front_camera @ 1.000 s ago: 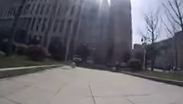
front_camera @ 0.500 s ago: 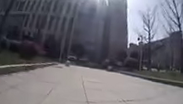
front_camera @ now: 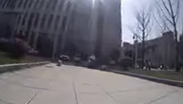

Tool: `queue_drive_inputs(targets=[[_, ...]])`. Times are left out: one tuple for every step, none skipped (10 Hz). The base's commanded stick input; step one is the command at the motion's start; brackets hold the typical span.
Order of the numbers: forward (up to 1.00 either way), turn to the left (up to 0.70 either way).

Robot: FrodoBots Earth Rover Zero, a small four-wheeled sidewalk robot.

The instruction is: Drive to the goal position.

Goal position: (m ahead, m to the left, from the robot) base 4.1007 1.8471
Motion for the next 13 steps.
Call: queue_drive_inputs(targets=[[0.7,-0.14],[0.7,-0.14],[0.7,-0.14],[0.7,-0.14],[0.7,-0.14],[0.7,-0.14],[0.7,-0.14],[0.7,-0.14],[0.7,-0.08],[0.7,0.0],[0.7,-0.04],[0.7,-0.14],[0.7,-0.14]])
